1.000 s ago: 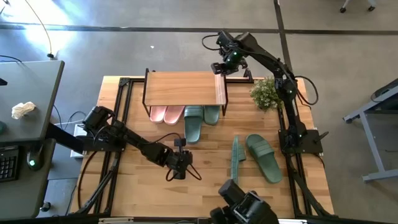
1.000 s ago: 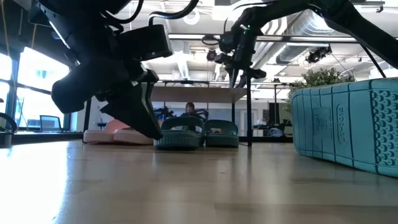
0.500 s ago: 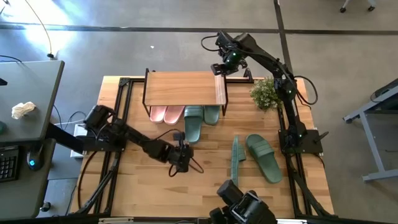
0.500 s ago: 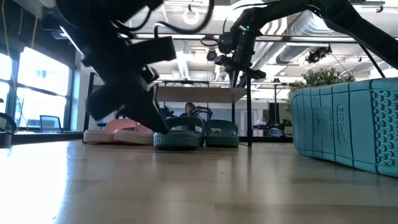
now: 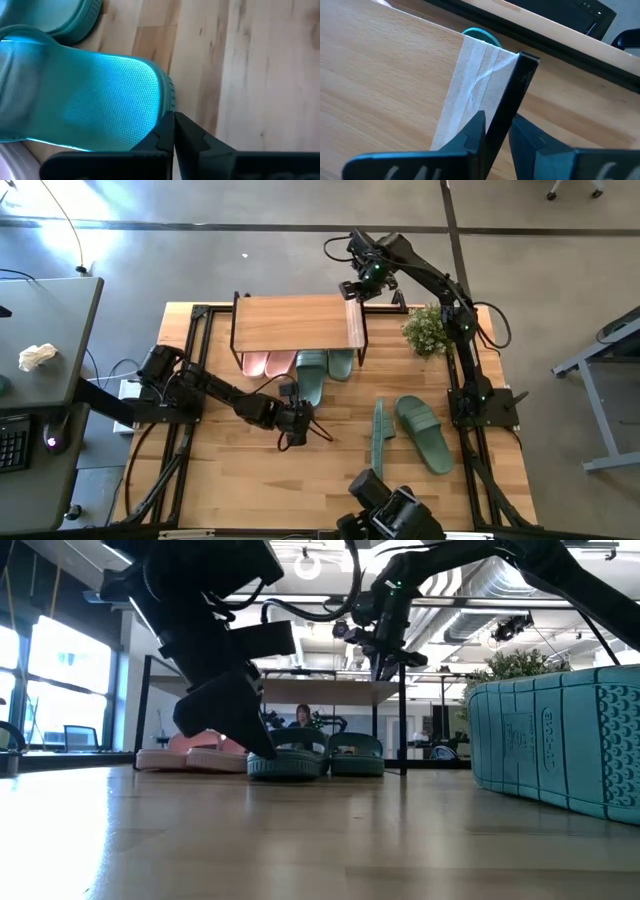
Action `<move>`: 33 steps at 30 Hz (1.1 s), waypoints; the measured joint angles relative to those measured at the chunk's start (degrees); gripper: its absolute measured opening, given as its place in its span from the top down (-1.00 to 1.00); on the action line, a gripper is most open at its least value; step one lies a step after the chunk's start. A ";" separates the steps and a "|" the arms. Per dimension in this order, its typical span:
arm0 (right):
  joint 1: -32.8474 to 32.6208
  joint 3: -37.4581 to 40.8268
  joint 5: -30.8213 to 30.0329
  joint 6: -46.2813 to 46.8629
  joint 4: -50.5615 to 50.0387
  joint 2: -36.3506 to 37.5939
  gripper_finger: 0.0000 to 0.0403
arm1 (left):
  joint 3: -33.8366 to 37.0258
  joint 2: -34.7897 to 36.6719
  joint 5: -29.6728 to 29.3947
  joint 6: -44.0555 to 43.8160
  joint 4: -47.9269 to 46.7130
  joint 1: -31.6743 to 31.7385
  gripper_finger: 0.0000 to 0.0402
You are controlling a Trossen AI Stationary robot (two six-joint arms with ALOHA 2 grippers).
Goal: Pick and place slides into the shelf
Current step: Put the left blue slipper on the bottom shelf
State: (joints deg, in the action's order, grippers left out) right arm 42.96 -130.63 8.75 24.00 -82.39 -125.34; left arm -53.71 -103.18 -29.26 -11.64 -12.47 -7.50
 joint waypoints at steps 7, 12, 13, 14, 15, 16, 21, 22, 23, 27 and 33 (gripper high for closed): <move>0.02 0.00 -0.29 -0.52 0.06 0.02 0.78 | 0.00 0.01 -0.27 4.01 0.15 2.94 1.00; -0.06 0.00 0.22 -0.52 0.04 0.02 0.78 | 0.00 0.01 0.18 6.48 1.67 4.22 1.00; -0.13 0.00 0.22 -0.52 0.06 0.02 0.78 | 0.00 0.01 -0.02 7.13 2.23 4.38 1.00; -0.20 0.00 0.19 -0.52 0.06 0.02 0.78 | 0.00 0.01 -0.13 7.93 2.89 4.58 1.00; -0.29 0.00 0.16 -0.52 0.07 0.02 0.78 | 0.00 0.01 -0.13 8.27 3.51 4.60 1.00; -0.41 0.00 0.15 -0.54 0.11 0.02 0.78 | 0.00 0.01 -0.15 8.31 3.89 4.66 1.00; -0.70 0.00 0.27 -0.49 0.04 0.02 0.78 | 0.00 0.01 -0.14 8.43 3.98 6.27 1.00; -0.71 0.00 0.37 -0.44 -0.04 0.02 0.78 | 0.00 0.01 -0.13 8.43 3.95 6.67 1.00; -0.72 0.00 0.46 -0.32 -0.10 0.02 0.78 | 0.00 0.01 -0.13 8.44 3.96 7.03 1.00; -0.74 0.00 0.68 -0.03 -0.31 0.02 0.78 | 0.00 0.01 0.44 8.67 3.98 8.43 1.00; -0.99 0.00 0.73 0.50 -0.40 0.02 0.78 | 0.00 -0.48 0.92 12.17 5.97 9.59 1.00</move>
State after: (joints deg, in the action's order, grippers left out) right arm 41.97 -130.63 9.47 24.50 -82.79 -125.32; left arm -53.71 -103.66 -28.34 0.53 -6.50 2.09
